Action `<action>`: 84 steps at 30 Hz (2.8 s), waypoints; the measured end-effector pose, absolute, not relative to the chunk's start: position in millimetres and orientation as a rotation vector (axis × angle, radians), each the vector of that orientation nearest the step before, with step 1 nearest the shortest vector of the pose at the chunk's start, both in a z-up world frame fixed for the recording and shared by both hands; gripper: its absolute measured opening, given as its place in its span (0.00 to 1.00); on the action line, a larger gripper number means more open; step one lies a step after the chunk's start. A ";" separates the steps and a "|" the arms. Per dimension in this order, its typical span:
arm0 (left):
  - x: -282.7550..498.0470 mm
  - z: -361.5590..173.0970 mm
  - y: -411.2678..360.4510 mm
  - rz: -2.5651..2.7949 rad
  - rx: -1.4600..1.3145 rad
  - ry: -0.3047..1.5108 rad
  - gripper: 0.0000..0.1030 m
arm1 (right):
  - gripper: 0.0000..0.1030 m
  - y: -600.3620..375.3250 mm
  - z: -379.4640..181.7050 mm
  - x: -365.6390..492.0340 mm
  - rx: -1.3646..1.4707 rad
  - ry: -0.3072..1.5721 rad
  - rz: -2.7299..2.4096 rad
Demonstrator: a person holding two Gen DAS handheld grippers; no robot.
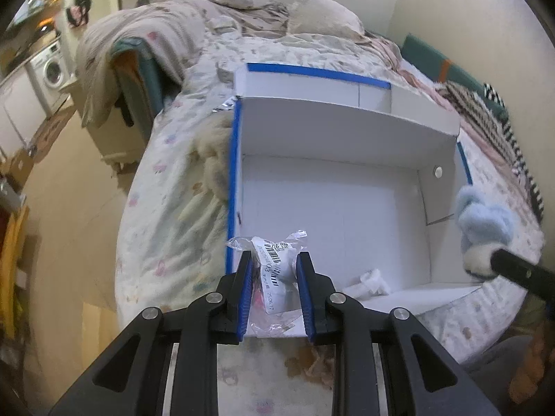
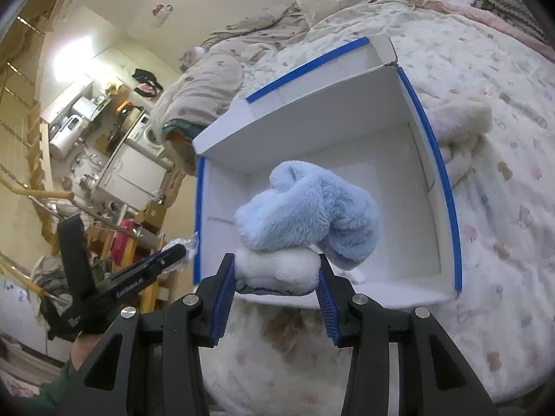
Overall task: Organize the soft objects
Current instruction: 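Lower the bag and socks into the box and open both tools, then withdraw both tools from the box toward the beige cloths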
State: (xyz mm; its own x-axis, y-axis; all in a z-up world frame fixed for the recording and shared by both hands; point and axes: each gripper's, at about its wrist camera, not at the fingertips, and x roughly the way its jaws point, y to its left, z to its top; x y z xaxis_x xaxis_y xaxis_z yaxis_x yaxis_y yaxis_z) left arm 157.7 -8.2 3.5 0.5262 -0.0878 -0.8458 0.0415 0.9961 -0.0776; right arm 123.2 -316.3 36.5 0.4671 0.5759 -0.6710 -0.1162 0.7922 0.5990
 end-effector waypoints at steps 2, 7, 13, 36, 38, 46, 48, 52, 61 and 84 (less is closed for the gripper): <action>166.9 -0.8 -15.2 -0.091 -0.026 1.016 0.21 | 0.45 -316.5 33.1 132.0 0.518 0.999 0.434; 185.8 -19.5 -18.5 -0.091 -0.029 1.005 0.21 | 0.45 -318.6 25.3 153.8 0.510 0.975 0.388; 192.1 -45.0 -26.0 -0.091 -0.018 1.037 0.21 | 0.45 -312.1 3.9 168.2 0.466 0.985 0.354; 194.3 -69.1 -44.4 -0.114 0.065 1.051 0.22 | 0.46 -274.6 -41.9 187.2 0.328 1.133 0.361; 195.0 -70.8 -43.8 -0.112 0.063 1.058 0.22 | 0.47 -273.7 -44.0 187.9 0.324 1.141 0.356; 198.4 -73.1 -38.2 -0.095 0.039 1.068 0.22 | 0.49 -274.7 -47.3 190.9 0.339 1.156 0.343; 197.5 -72.4 -38.2 -0.089 0.046 1.061 0.23 | 0.49 -274.5 -48.2 191.3 0.343 1.161 0.345; 194.9 -71.6 -38.2 -0.086 0.042 1.062 0.23 | 0.49 -273.8 -47.8 188.9 0.326 1.159 0.351; 187.5 -61.0 -32.8 -0.084 0.020 1.027 0.49 | 0.72 -279.2 -45.8 187.8 0.357 1.144 0.342; 159.8 -38.3 -16.5 -0.072 -0.024 0.986 0.64 | 0.92 -279.0 -35.3 174.2 0.380 1.097 0.318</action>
State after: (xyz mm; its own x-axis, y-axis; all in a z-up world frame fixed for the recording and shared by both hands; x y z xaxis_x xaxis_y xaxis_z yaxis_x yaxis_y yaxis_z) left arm 159.8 -16.5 -38.3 0.5495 -0.0721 -0.8324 0.0500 0.9973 -0.0534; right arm 174.2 -279.0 -35.3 0.4231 0.4310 -0.7970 -0.0617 0.8913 0.4492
